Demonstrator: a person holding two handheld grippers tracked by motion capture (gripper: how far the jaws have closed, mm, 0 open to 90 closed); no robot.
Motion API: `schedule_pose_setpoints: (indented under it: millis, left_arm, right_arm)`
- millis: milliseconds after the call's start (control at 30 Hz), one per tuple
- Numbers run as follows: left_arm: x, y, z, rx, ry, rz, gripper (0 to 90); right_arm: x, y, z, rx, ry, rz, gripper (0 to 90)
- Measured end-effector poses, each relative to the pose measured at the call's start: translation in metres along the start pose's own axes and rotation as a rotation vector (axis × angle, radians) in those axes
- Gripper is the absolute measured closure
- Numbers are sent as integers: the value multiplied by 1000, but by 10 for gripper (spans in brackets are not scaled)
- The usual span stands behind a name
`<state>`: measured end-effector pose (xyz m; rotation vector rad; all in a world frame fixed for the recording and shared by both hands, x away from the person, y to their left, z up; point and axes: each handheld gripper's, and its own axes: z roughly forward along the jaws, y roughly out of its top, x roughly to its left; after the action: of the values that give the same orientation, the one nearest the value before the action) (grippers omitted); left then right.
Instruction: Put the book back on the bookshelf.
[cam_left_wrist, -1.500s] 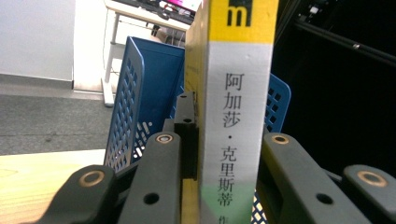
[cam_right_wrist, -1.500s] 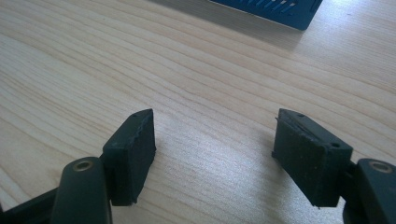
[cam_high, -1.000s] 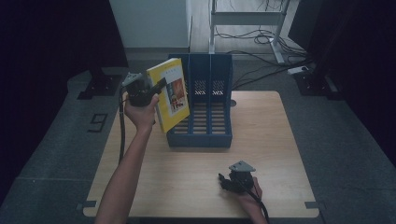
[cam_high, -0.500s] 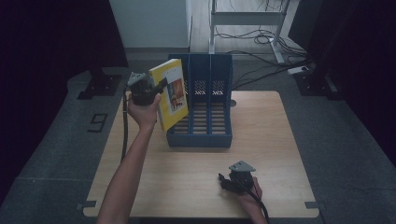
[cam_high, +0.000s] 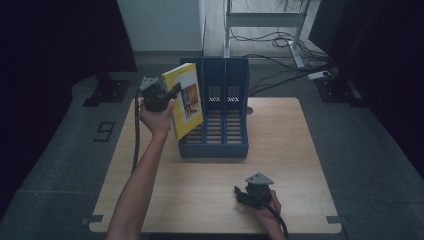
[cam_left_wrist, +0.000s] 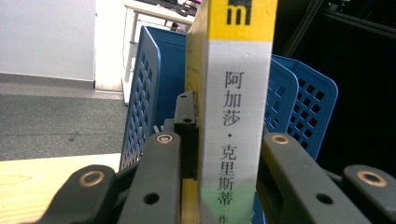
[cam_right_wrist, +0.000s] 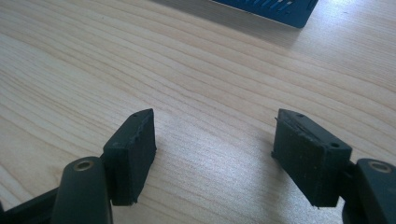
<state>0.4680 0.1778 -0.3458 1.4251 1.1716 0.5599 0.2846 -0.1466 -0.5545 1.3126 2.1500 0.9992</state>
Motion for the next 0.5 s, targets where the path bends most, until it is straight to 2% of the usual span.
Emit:
schedule_pose_setpoints:
  millis: [300, 500]
  left_arm:
    - [1, 1, 0, -6, 20, 11, 756]
    - [0, 1, 2, -2, 54, 47, 756]
  right_arm:
    - [0, 0, 0, 0, 0, 0, 293]
    - [0, 0, 0, 0, 0, 0, 293]
